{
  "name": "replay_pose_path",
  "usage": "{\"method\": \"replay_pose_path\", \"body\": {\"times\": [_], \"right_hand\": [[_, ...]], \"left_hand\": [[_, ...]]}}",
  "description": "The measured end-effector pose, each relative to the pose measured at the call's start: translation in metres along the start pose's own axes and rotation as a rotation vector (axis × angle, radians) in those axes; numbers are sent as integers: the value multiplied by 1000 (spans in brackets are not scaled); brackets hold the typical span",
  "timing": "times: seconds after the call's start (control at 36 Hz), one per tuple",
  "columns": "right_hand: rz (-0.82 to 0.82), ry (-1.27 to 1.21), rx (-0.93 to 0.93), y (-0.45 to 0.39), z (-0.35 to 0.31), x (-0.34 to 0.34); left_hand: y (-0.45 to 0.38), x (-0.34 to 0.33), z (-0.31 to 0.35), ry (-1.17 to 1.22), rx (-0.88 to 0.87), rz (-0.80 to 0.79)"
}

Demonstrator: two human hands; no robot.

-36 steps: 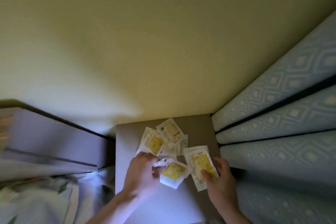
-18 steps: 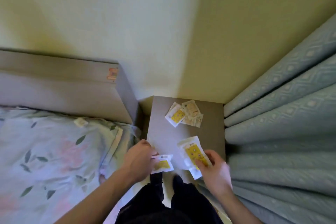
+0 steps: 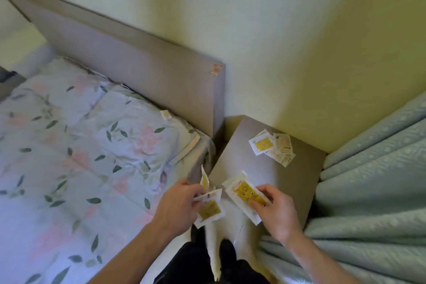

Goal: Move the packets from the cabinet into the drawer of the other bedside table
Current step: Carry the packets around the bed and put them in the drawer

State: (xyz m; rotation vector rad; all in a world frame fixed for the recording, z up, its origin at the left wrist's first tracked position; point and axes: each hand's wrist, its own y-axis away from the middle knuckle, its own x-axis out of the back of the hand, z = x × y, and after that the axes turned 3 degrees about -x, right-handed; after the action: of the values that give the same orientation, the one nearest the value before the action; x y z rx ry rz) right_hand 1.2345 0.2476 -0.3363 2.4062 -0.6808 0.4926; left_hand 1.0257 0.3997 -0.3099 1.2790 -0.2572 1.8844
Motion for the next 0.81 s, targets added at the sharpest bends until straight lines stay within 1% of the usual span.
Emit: {"method": "replay_pose_path", "body": {"times": [0.11,0.22,0.33,0.44,0.56,0.67,0.81], "right_hand": [[-73,31,84,24,-10,-20],[-187,49,167,51,-31,-52],[-332,84,272,85,-59,-95],[-431,102,364,130,-84,-151],[-519,110,434,189,-102,-215],[-597,164,504,252,-102,-283],[-713,183,564,336,-104,-360]], "left_hand": [[60,3,-13,50,162,56],[127,5,-32,97,318,152],[203,2,-57,95,442,261],[285,-2,-84,115,545,353],[371,-7,-109,157,665,410],[463,-15,-133,186,762,456],[572,-30,-167,149,868,511]]}}
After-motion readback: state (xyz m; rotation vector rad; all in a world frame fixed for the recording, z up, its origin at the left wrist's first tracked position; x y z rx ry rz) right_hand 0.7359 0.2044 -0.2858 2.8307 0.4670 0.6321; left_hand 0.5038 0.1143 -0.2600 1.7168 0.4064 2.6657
